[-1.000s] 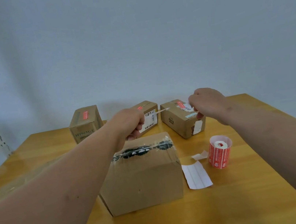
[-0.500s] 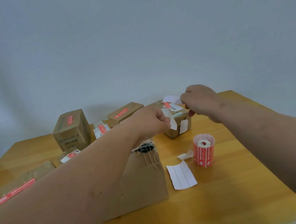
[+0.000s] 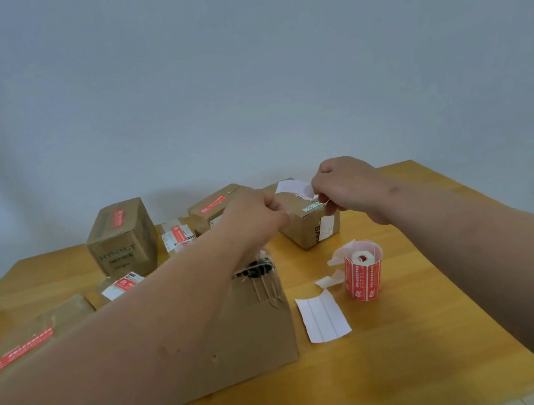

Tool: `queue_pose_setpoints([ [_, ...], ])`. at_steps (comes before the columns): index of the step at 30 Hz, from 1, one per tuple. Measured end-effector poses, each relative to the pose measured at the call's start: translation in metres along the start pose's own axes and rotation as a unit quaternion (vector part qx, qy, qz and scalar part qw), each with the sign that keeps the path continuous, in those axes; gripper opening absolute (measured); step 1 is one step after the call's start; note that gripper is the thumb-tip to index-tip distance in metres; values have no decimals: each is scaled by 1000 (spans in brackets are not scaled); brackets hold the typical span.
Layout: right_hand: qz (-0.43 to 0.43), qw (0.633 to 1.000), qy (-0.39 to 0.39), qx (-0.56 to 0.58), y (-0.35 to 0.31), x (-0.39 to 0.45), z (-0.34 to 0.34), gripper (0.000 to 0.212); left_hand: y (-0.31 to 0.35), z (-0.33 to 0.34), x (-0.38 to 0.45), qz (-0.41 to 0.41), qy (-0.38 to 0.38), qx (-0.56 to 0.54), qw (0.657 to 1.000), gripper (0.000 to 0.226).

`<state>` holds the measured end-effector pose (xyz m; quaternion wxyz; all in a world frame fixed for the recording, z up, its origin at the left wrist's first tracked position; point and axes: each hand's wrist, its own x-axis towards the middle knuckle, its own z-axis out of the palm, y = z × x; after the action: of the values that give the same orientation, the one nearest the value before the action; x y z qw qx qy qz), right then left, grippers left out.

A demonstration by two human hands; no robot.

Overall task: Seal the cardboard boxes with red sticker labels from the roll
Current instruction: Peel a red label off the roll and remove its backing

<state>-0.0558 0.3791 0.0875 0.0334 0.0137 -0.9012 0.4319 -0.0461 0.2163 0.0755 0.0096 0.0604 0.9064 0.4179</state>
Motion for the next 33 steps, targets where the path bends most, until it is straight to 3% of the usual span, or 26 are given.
queue_pose_setpoints([
  [6,-70,996,-19,-48,-11,-4,12,15,-11,-28,-3,-49,76,-138,986,19],
  [17,-238,957,-28,-164,-56,-12,46,9,-23,-57,-24,-104,34,-292,950,20],
  [24,-228,959,-59,-156,-74,-17,59,8,-34,-76,-36,-114,16,-349,930,24],
  [29,-179,982,17,-50,-76,-12,60,18,-46,-88,-44,-141,-1,-375,916,24],
  [31,-140,990,-22,-19,-77,-11,60,36,-52,-92,-46,-150,-19,-375,915,24],
  [33,-126,990,-61,-2,-77,-10,63,35,-56,-95,-47,-157,-39,-372,914,26],
])
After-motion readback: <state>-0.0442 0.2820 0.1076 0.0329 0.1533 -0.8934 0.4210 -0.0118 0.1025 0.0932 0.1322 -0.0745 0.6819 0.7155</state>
